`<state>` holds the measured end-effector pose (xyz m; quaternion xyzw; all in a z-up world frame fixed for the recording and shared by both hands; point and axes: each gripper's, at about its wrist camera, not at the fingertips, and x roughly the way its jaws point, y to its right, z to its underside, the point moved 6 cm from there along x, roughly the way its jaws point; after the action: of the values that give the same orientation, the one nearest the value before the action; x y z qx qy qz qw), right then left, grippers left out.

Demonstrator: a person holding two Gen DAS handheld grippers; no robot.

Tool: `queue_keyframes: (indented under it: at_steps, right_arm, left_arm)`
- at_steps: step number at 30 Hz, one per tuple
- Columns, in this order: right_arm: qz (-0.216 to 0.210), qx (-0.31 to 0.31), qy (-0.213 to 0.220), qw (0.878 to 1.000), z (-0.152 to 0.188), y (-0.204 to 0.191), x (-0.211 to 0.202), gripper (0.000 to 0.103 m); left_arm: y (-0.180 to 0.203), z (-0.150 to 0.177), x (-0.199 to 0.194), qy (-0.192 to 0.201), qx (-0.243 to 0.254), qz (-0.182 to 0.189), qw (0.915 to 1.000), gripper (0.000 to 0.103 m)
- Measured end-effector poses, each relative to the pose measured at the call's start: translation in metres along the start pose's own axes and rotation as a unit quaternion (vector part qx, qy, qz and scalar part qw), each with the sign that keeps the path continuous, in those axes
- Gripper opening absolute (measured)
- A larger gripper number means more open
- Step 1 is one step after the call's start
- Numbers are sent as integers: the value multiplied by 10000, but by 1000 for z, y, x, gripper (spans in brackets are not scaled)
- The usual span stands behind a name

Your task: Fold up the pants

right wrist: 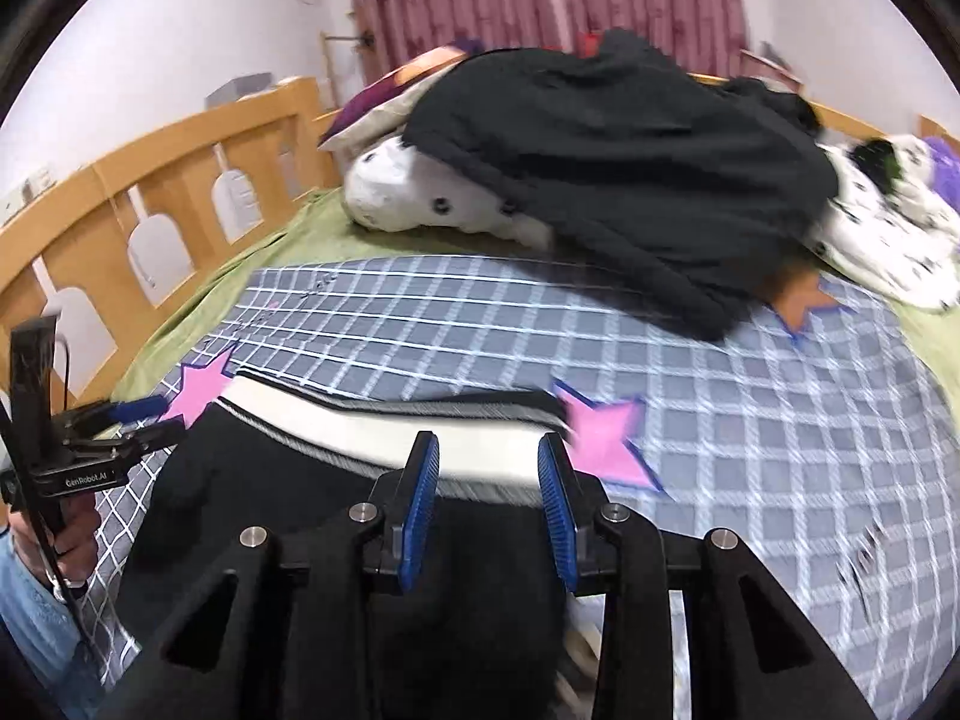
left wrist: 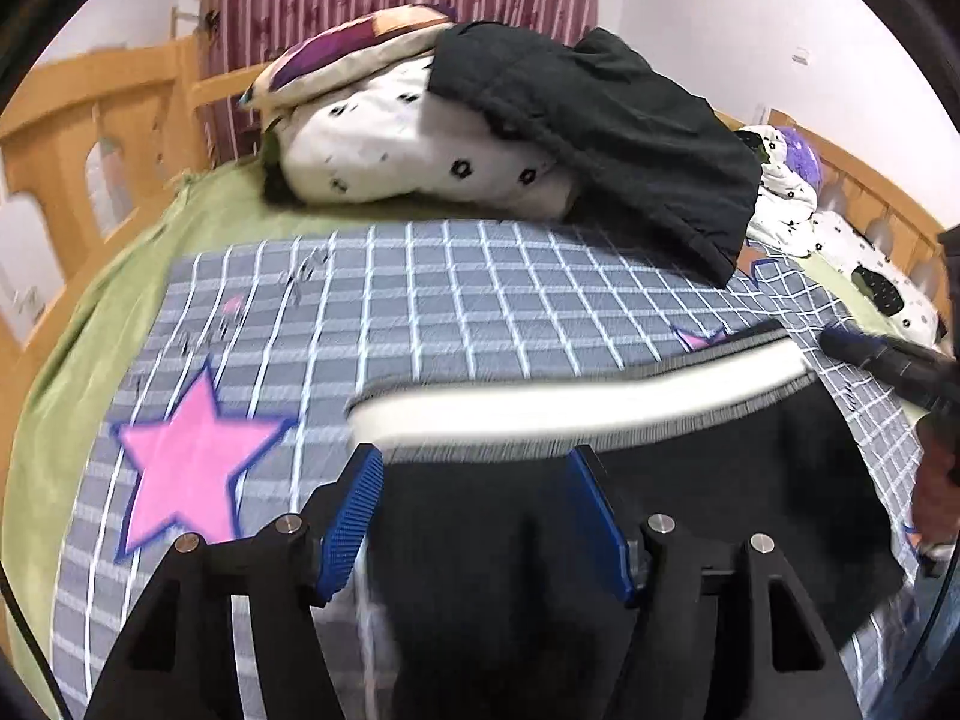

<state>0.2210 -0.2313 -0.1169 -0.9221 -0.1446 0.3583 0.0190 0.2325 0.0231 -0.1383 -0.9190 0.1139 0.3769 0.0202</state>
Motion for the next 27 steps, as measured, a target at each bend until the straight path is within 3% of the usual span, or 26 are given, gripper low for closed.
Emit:
queue_keyframes:
  at_steps: [2, 5, 8, 13, 15, 18, 21, 23, 27]
  right_arm:
    - [54, -302, -323, 9990, 7, -7, 29, 34]
    - [481, -514, -674, 9952, 29, 9, 77, 29]
    - [196, -225, -651, 9974, 27, 22, 81, 28]
    - [366, -421, -676, 9961, 26, 9, 54, 29]
    - [137, -167, -598, 9980, 32, 2, 25, 32]
    - [-16, -255, -477, 9985, 55, -13, -4, 37]
    - [206, -533, -667, 9961, 105, -21, -18, 38]
    - [503, -686, -469, 9953, 132, -21, -33, 37]
    - [372, -188, -425, 9982, 149, -14, -52, 37]
  left_arm:
    - [3, -3, 24, -76, 50, -263, 9996, 61]
    - [-2, 12, 62, -570, 55, -370, 9977, 62]
    - [-12, 19, 76, -754, -338, -105, 9965, 63]
    - [-8, 21, 46, -747, -235, 1, 9969, 60]
    - [2, 31, 27, -760, -170, 274, 9966, 61]
    - [22, 54, 2, -797, -100, 421, 9959, 61]
    - [37, 97, -19, -834, 151, 125, 9963, 61]
    - [38, 117, -31, -798, 93, 10, 9968, 62]
    - [31, 136, -57, -617, -314, -63, 9976, 62]
